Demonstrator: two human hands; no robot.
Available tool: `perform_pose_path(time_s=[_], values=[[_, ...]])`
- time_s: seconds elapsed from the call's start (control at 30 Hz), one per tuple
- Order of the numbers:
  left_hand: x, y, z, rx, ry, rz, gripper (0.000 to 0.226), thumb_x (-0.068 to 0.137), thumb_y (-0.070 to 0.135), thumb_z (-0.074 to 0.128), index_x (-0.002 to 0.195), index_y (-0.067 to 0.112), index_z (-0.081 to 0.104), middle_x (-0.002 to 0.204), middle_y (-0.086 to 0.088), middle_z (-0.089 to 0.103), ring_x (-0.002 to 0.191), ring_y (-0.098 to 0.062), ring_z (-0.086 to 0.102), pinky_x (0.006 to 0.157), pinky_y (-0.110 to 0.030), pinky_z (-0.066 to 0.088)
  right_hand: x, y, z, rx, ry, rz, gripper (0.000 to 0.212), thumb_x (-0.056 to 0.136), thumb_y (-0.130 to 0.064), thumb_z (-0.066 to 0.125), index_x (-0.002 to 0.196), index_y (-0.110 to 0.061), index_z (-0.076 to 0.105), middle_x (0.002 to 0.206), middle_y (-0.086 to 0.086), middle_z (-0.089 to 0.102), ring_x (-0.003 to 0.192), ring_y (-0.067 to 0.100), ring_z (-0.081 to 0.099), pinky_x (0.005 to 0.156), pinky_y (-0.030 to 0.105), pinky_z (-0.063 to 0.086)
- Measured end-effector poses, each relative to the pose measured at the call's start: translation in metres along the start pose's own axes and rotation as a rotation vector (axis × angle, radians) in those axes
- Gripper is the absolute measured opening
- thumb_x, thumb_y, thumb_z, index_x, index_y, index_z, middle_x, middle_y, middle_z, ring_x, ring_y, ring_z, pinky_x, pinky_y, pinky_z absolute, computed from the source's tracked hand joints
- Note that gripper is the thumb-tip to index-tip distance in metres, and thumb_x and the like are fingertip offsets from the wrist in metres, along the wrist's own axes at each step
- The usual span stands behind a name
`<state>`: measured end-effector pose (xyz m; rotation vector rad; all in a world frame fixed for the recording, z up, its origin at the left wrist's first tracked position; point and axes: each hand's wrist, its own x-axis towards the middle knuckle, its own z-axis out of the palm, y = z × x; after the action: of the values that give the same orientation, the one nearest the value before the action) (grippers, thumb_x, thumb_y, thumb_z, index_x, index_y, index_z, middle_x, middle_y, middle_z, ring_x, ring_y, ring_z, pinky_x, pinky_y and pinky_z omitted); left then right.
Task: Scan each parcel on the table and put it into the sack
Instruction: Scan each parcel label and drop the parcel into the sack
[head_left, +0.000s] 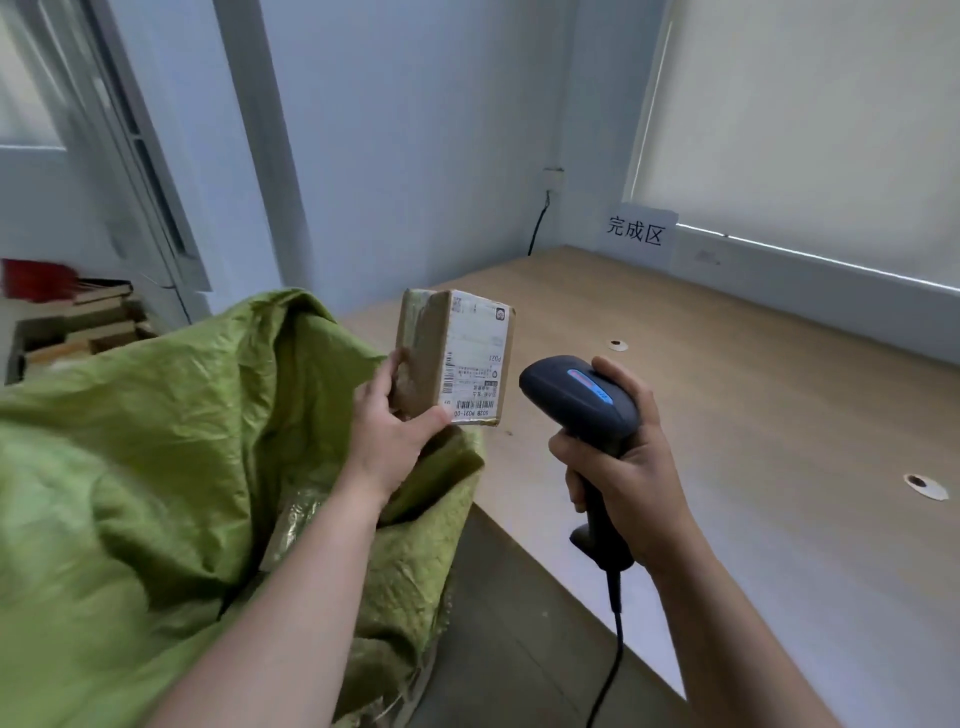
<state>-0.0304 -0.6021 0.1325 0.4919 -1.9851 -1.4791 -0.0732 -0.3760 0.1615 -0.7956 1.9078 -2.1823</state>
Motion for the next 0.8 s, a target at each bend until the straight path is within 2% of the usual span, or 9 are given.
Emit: perform_pose_path(time_s=[0.17, 0.27, 0.33, 0.4, 0.47, 0.57, 0.67, 0.8], values=[[0.024, -0.03, -0.063, 0.07, 0.072, -0.078, 0.09, 0.058, 0.039, 0.076, 0.14, 0.038, 0.04, 0.139, -0.001, 0.043, 0.119, -0.013, 0.049, 0.104, -0.034, 0.042, 0.024, 0.019, 0.056, 0.042, -0.035, 0.018, 0.071, 0.081, 0.014, 0.066, 0.124, -0.04, 0.05, 0.096, 0.011, 0.062, 0.04, 0.023, 0.043, 0.038, 0.03, 0.04], [0.036, -0.047, -0.087, 0.146, 0.101, -0.109, 0.085, 0.072, 0.025, 0.079, 0.145, 0.031, 0.035, 0.135, 0.0, 0.034, 0.116, -0.013, 0.043, 0.102, -0.03, 0.037, 0.034, 0.028, 0.078, 0.055, -0.056, 0.03, 0.071, 0.082, 0.017, 0.063, 0.123, -0.04, 0.05, 0.087, 0.005, 0.064, 0.039, 0.021, 0.041, 0.038, 0.029, 0.038], [0.045, -0.059, -0.098, 0.257, 0.132, -0.106, 0.079, 0.08, 0.019, 0.073, 0.146, 0.03, 0.031, 0.141, -0.003, 0.028, 0.122, -0.019, 0.038, 0.104, -0.035, 0.034, 0.039, 0.032, 0.088, 0.047, -0.068, 0.025, 0.071, 0.079, 0.01, 0.068, 0.121, -0.044, 0.052, 0.088, 0.008, 0.062, 0.039, 0.022, 0.042, 0.038, 0.028, 0.04], [0.053, -0.07, -0.104, 0.378, 0.183, -0.122, 0.075, 0.085, 0.015, 0.067, 0.147, 0.032, 0.03, 0.156, -0.003, 0.013, 0.139, -0.027, 0.023, 0.109, -0.046, 0.03, 0.041, 0.034, 0.093, 0.045, -0.076, 0.037, 0.068, 0.074, -0.001, 0.069, 0.118, -0.049, 0.053, 0.086, 0.008, 0.061, 0.04, 0.023, 0.043, 0.039, 0.03, 0.04], [0.061, -0.08, -0.108, 0.441, 0.231, -0.164, 0.072, 0.088, 0.01, 0.062, 0.148, 0.031, 0.029, 0.16, -0.002, 0.001, 0.146, -0.028, 0.008, 0.114, -0.05, 0.024, 0.044, 0.035, 0.093, 0.039, -0.084, 0.054, 0.067, 0.073, -0.003, 0.069, 0.118, -0.05, 0.054, 0.085, 0.007, 0.06, 0.04, 0.023, 0.043, 0.039, 0.03, 0.04], [0.064, -0.088, -0.105, 0.459, 0.25, -0.163, 0.067, 0.088, 0.009, 0.059, 0.148, 0.027, 0.032, 0.161, -0.003, 0.004, 0.147, -0.025, 0.007, 0.117, -0.046, 0.02, 0.047, 0.034, 0.088, 0.029, -0.063, 0.063, 0.071, 0.077, 0.007, 0.071, 0.121, -0.045, 0.052, 0.085, 0.005, 0.063, 0.04, 0.023, 0.043, 0.039, 0.03, 0.041], [0.067, -0.084, -0.095, 0.442, 0.202, -0.139, 0.064, 0.09, 0.014, 0.059, 0.147, 0.026, 0.033, 0.16, -0.001, 0.012, 0.146, -0.022, 0.012, 0.115, -0.045, 0.023, 0.045, 0.034, 0.081, 0.021, -0.015, 0.074, 0.067, 0.072, -0.002, 0.071, 0.121, -0.044, 0.052, 0.087, 0.001, 0.065, 0.041, 0.023, 0.044, 0.039, 0.03, 0.041], [0.066, -0.063, -0.069, 0.353, 0.145, -0.035, 0.062, 0.089, 0.018, 0.061, 0.145, 0.025, 0.037, 0.157, -0.001, 0.023, 0.143, -0.019, 0.021, 0.115, -0.04, 0.024, 0.035, 0.034, 0.065, -0.012, 0.015, 0.104, 0.067, 0.07, -0.005, 0.069, 0.122, -0.044, 0.051, 0.098, 0.01, 0.061, 0.042, 0.023, 0.044, 0.04, 0.03, 0.042]])
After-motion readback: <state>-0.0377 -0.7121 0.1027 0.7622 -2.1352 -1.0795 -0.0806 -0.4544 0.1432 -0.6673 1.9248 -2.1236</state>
